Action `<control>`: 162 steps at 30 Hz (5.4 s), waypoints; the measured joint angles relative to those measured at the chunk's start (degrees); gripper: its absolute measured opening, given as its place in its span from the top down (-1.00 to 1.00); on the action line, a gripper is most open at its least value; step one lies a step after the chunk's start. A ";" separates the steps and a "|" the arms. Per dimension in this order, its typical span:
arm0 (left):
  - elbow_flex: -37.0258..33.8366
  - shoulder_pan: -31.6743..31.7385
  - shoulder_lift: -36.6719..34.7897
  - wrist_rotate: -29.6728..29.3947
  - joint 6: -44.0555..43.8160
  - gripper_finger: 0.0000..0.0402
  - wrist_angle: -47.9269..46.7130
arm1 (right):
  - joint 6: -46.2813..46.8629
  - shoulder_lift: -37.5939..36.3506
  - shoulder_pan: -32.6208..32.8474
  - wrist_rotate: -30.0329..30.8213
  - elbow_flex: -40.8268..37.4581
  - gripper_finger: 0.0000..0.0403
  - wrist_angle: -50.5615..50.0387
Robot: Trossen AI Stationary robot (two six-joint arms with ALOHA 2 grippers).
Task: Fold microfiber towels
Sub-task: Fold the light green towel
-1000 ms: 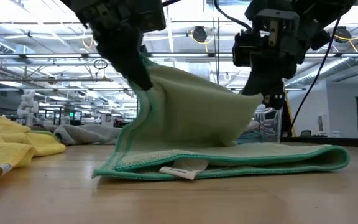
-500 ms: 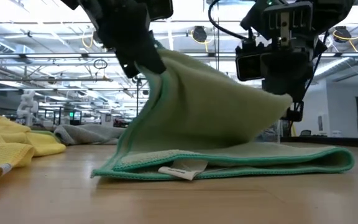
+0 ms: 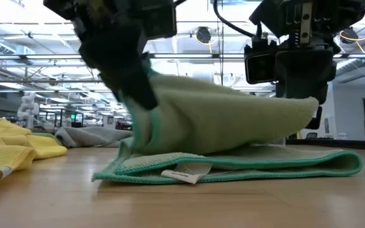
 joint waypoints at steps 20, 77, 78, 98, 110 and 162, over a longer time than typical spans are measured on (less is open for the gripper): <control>-0.08 -0.85 1.89 -4.17 -4.79 0.76 0.75 | -2.46 1.61 1.01 -4.01 -2.93 0.54 2.54; -10.57 13.72 -5.08 -1.18 -10.01 -0.30 -1.57 | 5.41 -6.48 -8.87 0.48 -3.17 -0.10 -0.20; -10.81 13.78 -5.09 -0.88 -9.85 -0.29 -1.37 | 6.30 -7.52 -8.95 2.00 -3.17 -0.14 -0.33; -13.76 13.77 -6.26 6.82 -10.53 -0.28 -8.72 | 19.84 -11.26 -8.17 17.67 -3.13 -0.24 -7.17; -14.07 12.71 -11.60 1.43 -12.30 -0.28 -1.70 | 21.45 -11.26 -8.06 23.15 -3.15 -0.24 -5.07; -13.91 9.65 -10.61 -11.31 -21.05 -0.47 0.97 | 1.79 -10.60 -8.99 19.24 -3.19 -0.49 0.69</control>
